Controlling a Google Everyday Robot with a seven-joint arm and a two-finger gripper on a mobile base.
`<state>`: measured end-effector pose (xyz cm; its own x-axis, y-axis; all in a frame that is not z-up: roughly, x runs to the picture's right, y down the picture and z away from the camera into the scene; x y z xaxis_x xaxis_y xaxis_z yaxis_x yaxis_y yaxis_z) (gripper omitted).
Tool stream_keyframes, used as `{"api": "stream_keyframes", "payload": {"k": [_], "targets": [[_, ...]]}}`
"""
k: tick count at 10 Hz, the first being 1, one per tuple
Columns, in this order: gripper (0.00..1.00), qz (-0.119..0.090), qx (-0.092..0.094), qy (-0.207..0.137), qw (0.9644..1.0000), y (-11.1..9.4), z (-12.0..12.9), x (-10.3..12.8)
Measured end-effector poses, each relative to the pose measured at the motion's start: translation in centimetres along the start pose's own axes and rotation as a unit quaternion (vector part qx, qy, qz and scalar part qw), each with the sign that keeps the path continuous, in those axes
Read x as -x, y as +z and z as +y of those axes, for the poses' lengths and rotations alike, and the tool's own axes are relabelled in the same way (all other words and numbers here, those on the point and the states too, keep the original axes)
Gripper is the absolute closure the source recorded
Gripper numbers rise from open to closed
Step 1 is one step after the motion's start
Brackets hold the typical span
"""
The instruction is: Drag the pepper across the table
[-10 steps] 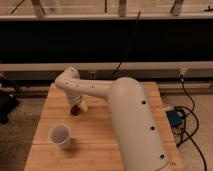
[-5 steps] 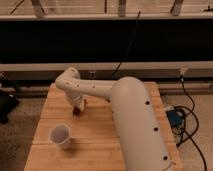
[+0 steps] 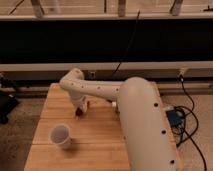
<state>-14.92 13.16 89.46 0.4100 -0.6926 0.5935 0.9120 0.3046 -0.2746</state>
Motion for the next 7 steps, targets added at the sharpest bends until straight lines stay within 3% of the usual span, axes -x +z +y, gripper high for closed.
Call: {"api": "stream_keyframes", "payload": {"k": [7], "targets": [[1.00, -0.008, -0.005, 0.007, 0.9999, 0.0, 2.0, 0.4]]}}
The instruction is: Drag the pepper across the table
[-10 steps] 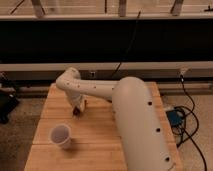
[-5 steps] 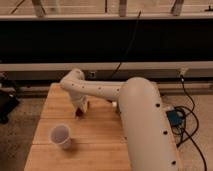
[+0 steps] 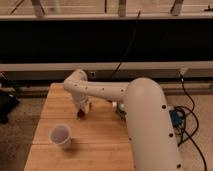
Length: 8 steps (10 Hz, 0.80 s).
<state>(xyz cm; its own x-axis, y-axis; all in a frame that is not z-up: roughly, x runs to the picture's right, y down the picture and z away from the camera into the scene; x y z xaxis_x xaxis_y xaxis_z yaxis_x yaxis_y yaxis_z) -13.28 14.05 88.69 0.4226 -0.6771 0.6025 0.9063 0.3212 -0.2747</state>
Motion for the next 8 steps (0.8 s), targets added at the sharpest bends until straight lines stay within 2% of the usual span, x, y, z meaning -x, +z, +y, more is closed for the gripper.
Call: {"api": "stream_keyframes", "payload": {"k": [3, 8], "targets": [[1.00, -0.004, -0.003, 0.006, 1.0000, 0.0, 1.2, 0.4], [1.00, -0.009, -0.006, 0.012, 0.9999, -0.2, 1.7, 0.9]]}}
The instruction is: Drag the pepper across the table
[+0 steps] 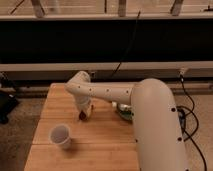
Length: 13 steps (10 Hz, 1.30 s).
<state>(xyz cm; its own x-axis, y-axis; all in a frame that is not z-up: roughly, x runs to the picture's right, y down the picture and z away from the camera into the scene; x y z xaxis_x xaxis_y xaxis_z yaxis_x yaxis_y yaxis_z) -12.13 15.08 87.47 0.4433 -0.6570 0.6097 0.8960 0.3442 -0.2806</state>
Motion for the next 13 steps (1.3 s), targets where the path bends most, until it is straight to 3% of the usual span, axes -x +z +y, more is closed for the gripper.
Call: {"api": "stream_keyframes", "payload": {"k": [13], "targets": [[1.00, -0.013, -0.011, 0.029, 0.9994, -0.1, 4.1, 0.7]]}}
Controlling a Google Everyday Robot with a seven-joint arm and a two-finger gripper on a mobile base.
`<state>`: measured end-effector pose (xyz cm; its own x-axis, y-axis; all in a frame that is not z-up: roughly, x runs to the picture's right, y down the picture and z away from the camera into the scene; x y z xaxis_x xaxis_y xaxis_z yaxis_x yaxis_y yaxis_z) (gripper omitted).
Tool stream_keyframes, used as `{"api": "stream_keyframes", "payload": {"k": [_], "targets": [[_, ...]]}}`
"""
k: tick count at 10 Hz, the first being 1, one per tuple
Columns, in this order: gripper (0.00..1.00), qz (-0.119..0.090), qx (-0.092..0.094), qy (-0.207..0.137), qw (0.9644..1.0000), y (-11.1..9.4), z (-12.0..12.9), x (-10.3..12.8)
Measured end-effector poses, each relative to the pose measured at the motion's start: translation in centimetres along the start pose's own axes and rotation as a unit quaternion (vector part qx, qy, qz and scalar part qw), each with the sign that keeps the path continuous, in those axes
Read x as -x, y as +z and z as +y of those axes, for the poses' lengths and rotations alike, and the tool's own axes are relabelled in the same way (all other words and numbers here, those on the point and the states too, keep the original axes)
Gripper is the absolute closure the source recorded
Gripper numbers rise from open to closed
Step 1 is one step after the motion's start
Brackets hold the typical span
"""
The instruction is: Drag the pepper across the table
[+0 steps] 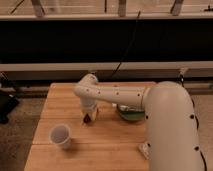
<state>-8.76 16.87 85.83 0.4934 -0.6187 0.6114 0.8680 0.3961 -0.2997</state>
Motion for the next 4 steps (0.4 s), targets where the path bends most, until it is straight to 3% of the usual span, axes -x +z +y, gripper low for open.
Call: {"api": "stream_keyframes", "payload": {"k": [4], "targets": [[1.00, -0.003, -0.005, 0.013, 0.9999, 0.0, 1.9, -0.1]]}}
